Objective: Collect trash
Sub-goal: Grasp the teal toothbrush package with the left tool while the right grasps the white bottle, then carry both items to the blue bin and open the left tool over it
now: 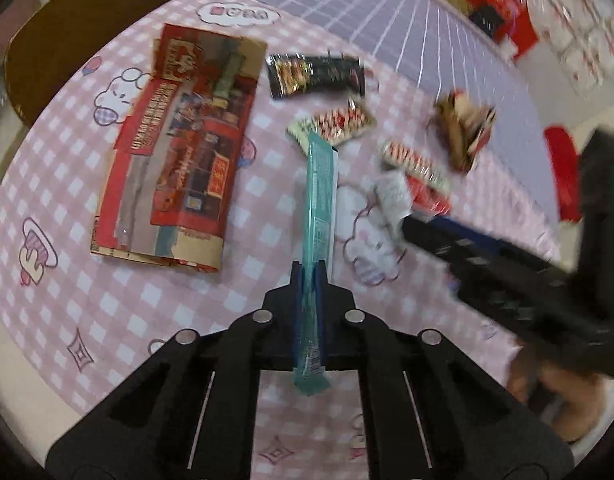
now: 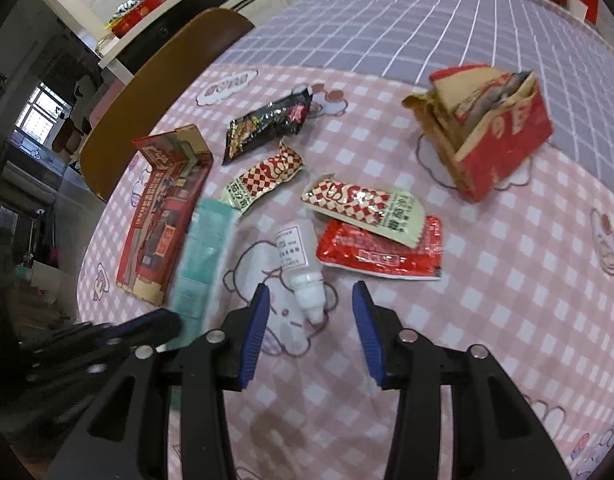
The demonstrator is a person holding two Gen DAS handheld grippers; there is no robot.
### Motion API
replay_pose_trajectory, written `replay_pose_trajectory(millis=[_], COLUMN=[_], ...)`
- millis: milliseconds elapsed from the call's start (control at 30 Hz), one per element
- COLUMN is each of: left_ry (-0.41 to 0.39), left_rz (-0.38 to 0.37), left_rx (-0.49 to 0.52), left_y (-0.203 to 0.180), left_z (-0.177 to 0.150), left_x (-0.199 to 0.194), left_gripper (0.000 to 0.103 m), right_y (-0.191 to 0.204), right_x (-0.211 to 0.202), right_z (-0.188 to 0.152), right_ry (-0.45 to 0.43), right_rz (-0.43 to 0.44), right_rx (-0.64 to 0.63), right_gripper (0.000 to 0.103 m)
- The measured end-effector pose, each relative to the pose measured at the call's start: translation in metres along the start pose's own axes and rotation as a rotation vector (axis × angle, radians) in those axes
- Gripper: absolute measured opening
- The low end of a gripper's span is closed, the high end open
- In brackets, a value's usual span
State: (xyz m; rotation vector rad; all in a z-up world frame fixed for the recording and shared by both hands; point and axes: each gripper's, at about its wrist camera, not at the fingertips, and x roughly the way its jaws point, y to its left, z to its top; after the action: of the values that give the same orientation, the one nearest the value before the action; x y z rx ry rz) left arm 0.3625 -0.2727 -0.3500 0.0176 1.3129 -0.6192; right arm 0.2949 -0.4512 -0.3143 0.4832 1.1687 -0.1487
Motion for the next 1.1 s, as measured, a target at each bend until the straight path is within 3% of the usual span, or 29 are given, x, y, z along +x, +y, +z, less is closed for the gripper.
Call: replay_pose_trajectory(millis=[200, 233, 267, 533, 833, 1100], left_ry=[-0.060, -0.064, -0.069, -0.107, -0.196, -0.228], left_rz=[-0.047, -0.049, -0.052, -0.090, -0.077, 0.005], left_rx=[-0.093, -0.102, -0.109, -0.180, -0.296, -0.469], left_y=[0.016, 0.017, 0.018, 0.039, 0.106, 0.214], left_z=[0.004, 0.004, 0.003, -0.004, -0.043, -0.128], left_x=[-0.020, -0.022, -0.024, -0.045, -0.101, -0.157], left_gripper=[0.006, 0.006, 0.006, 0.006, 0.006, 0.006], right_y=[0.010, 0.013, 0.015, 0.048, 0.159, 0.284], right_x=[0.016, 0.018, 0.020, -0.001, -0.022, 0.006], right_z=[0.008, 0.009, 0.009, 0.002, -0.020, -0.081], right_ry=[-0.013, -0.015, -0.008, -0.033, -0.042, 0.074], right_rz=[-0.039, -0.045, -0.046, -0.018, 0.118, 0.233], right_rx=[-0.049, -0.068, -0.075, -0.150, -0.285, -0.433], right_gripper=[0.041, 0.028, 0.025, 0.025, 0.025, 0.025])
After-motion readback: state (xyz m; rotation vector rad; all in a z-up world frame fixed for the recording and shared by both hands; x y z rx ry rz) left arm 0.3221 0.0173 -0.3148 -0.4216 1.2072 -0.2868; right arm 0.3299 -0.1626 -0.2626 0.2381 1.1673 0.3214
